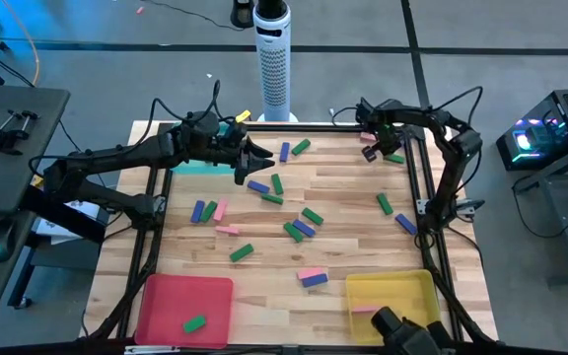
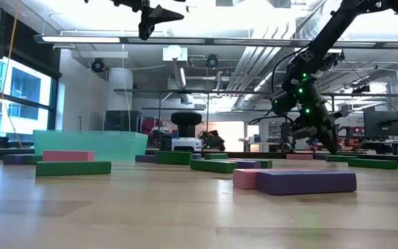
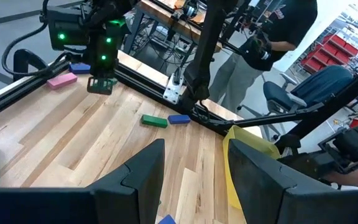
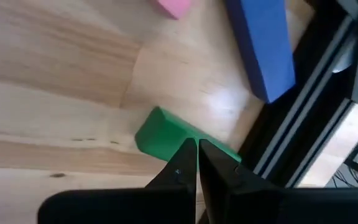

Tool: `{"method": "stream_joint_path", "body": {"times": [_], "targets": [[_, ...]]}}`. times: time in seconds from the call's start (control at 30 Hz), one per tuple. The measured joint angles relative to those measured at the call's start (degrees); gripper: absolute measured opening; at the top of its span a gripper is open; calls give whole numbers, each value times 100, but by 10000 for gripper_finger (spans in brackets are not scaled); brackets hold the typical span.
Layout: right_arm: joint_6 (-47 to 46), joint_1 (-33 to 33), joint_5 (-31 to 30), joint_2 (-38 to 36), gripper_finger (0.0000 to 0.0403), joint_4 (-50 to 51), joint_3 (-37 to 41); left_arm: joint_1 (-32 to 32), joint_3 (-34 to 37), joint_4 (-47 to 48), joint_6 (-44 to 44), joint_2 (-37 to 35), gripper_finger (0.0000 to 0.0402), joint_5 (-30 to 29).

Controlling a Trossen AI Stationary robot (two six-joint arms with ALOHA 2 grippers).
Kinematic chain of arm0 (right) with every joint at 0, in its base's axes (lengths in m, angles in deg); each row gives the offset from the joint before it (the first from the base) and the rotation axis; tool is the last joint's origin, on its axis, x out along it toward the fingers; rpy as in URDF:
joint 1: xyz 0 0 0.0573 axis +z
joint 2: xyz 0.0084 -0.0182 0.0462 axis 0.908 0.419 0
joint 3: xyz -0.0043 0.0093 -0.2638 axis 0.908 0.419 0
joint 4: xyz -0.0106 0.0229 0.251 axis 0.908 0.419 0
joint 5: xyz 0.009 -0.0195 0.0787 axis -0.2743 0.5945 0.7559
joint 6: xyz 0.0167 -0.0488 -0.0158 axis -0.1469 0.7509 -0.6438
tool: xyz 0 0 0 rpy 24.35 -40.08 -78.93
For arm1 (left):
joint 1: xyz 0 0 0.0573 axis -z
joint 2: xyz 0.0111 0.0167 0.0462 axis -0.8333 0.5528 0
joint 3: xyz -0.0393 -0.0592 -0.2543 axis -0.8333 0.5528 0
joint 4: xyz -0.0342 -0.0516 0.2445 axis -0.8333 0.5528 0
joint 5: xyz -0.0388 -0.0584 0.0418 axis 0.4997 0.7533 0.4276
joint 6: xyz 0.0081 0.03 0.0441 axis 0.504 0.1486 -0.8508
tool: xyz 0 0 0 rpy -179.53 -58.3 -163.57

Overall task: Sort blocks
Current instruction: Put the green block into the red bin

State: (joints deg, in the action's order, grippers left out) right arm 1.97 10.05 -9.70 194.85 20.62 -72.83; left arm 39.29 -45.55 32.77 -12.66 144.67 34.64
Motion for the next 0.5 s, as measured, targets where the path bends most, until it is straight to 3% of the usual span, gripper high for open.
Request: {"method": "stream_joint_path", "body": {"times": [0.3,0.5], "targets": [[193,50,99,83,0,-31,2,0,0,0,1,0,163,0],[571,204,609,-15,0,-33,2,0,0,-1,1,0,163,0]]}}
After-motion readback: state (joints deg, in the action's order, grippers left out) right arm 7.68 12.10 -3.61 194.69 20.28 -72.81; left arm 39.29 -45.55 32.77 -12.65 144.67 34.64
